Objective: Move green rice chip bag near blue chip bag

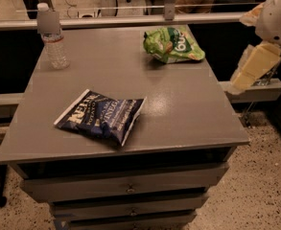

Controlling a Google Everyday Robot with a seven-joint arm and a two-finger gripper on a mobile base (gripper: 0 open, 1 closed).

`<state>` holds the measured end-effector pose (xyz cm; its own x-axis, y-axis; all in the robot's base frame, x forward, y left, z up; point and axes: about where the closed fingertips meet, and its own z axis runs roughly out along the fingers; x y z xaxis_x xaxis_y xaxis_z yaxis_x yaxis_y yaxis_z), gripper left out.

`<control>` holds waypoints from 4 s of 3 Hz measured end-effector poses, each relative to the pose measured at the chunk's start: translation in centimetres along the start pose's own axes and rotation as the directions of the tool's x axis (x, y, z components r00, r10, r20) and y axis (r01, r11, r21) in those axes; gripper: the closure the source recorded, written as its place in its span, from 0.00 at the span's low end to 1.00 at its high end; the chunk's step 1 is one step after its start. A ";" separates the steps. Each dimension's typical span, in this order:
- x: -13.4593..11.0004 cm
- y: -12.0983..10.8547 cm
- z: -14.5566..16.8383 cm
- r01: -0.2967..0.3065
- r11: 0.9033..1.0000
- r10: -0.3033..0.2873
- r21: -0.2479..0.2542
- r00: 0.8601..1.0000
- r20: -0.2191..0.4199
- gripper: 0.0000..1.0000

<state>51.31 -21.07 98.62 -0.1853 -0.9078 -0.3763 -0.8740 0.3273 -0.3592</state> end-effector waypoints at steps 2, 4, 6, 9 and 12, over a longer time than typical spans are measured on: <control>-7.7 -7.6 8.0 -0.089 0.996 0.082 0.024 0.974 0.209 0.00; -9.4 -8.4 8.8 -0.114 0.993 0.098 0.041 0.955 0.279 0.00; -15.2 -14.1 14.8 -0.172 0.980 0.105 0.103 0.879 0.465 0.00; -15.1 -14.5 21.4 -0.198 0.979 0.155 0.049 0.881 0.446 0.00; -14.0 -13.4 24.9 -0.225 0.974 0.192 0.039 0.901 0.389 0.41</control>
Offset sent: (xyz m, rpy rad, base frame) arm 0.1724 0.1181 -0.0184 0.3342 -0.0851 -0.0173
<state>76.80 -6.23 87.45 -0.1601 -0.6527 -0.7405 -0.7918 0.5329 -0.2985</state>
